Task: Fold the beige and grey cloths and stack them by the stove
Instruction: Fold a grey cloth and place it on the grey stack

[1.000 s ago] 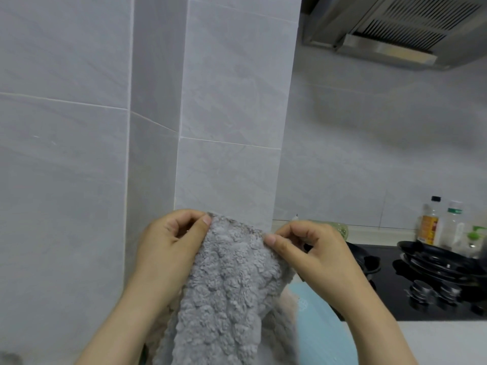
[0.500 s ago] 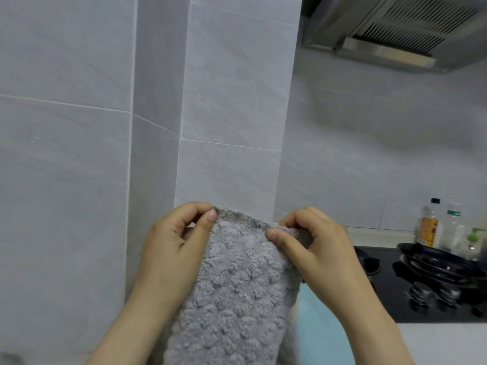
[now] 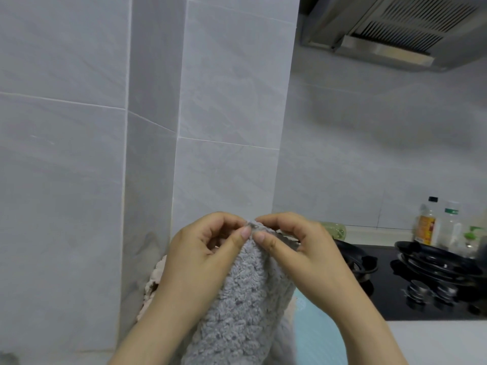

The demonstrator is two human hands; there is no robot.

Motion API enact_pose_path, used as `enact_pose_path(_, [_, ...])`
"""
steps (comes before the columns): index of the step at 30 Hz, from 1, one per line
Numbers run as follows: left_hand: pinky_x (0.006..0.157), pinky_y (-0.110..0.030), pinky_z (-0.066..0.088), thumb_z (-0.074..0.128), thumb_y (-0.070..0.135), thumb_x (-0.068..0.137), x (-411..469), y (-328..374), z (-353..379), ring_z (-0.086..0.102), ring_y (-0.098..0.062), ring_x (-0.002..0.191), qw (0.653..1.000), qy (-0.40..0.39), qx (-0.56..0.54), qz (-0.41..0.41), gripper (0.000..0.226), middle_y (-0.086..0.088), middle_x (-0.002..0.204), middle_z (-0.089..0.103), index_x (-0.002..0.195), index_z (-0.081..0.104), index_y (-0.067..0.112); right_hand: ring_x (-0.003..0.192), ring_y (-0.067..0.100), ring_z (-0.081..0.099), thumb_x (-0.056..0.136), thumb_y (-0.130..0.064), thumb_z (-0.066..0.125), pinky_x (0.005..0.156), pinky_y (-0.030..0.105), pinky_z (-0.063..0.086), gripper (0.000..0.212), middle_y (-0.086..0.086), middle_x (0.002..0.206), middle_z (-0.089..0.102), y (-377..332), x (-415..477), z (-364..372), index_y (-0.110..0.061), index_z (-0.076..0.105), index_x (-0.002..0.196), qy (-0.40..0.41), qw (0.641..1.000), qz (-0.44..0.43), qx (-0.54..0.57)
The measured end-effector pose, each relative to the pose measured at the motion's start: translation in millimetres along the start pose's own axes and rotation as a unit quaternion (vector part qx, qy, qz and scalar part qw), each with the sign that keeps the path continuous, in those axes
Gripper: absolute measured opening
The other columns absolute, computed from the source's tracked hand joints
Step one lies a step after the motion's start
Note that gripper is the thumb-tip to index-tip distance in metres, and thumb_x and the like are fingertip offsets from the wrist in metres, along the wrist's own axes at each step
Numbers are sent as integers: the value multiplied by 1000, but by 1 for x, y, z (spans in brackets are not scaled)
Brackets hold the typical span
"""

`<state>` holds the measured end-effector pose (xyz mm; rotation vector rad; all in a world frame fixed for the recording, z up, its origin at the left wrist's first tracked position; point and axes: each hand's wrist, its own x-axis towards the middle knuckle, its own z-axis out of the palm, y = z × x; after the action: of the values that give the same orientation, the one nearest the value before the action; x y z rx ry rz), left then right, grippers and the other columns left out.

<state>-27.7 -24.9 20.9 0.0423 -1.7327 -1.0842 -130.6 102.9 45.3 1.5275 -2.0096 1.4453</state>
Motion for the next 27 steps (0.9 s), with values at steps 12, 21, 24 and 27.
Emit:
enact_pose_path(12, [58,-20,42,74,38,73,-1,-7,-2,51,-8,60,994,-100,7,-50,19,7,65,63,78,64,23,74,-3,61,87,-26,67,62,9,43,10,-19,74,67,7,3,-11,-25,67,77,117,992,2,46])
enact_pose_path(21, [51,-22,22,71,33,82,-7,-14,0,28,-5,50,951,-265,138,-86,48,8,50,29,53,38,14,66,-4,56,87,-28,68,58,10,41,10,-19,71,66,18,4,-27,-24,68,78,213,976,-3,52])
enact_pose_path(24, [54,-27,18,71,36,81,-7,-22,-4,25,-9,52,921,-318,180,-134,51,5,53,24,55,34,12,65,-4,55,89,-28,67,58,10,40,10,-21,70,65,23,4,-30,-24,68,80,232,971,2,53])
enact_pose_path(27, [50,-25,20,69,31,83,-4,-29,-12,25,-7,48,904,-328,217,-168,50,7,48,27,48,36,15,65,-4,55,89,-29,67,57,9,41,10,-21,71,65,27,5,-35,-25,68,79,262,964,5,53])
